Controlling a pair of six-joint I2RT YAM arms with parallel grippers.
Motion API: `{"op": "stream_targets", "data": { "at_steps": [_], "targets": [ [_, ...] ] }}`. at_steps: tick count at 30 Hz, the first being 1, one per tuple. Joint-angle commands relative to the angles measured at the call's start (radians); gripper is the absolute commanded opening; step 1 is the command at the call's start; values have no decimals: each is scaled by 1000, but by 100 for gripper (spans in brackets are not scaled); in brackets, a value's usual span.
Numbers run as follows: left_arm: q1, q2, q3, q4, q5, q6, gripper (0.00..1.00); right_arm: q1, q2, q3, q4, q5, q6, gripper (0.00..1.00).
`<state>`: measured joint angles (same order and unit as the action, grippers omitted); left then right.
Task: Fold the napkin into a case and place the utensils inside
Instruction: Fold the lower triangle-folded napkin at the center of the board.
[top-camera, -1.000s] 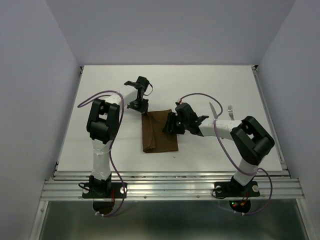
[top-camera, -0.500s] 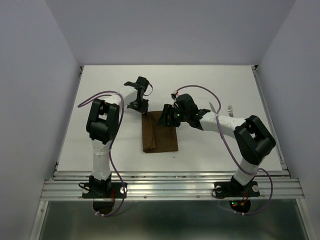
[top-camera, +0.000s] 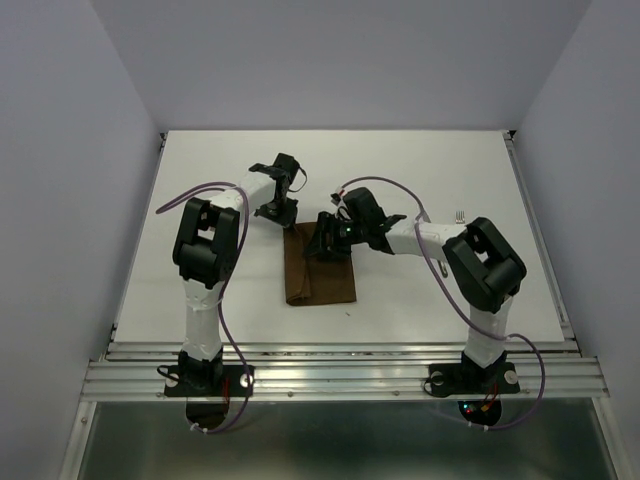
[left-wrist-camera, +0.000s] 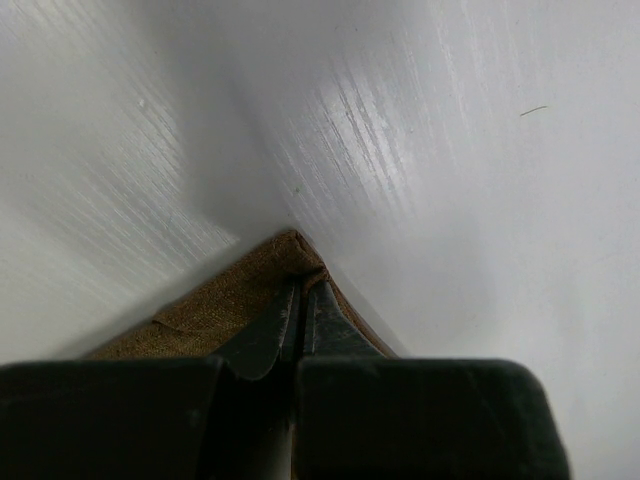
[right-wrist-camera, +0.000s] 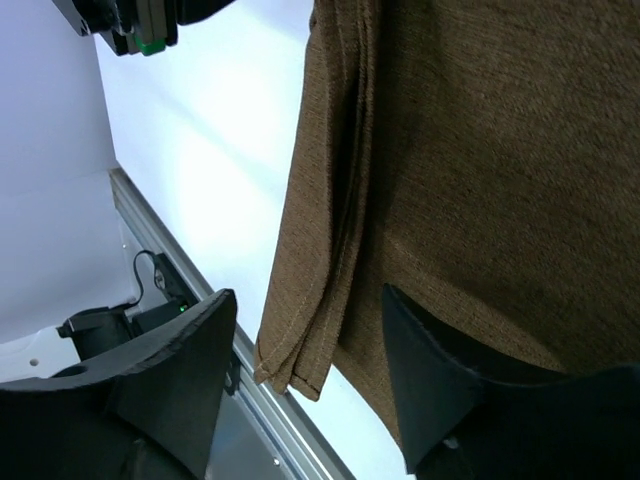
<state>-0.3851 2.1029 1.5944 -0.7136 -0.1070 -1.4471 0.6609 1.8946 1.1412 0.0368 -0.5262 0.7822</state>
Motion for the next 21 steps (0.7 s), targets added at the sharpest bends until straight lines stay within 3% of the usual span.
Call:
{"op": "stream_targets", "data": {
  "at_steps": [1,6,10,21],
  "targets": [
    [-1,22,-47,-15,-82,8,0,-15,35,72,8,-86,-24,67],
    [-5,16,-54,-6,-98,13,0,-24,90,133,-27,-164,-93,73],
    [-21,-1,-53,8,-117,11,0,-24,147,247,-193,-201,-176,82],
    [-34,6,-86,49,-99,24,0,-34,218,327,-296,-259,-274,86]
  ]
}}
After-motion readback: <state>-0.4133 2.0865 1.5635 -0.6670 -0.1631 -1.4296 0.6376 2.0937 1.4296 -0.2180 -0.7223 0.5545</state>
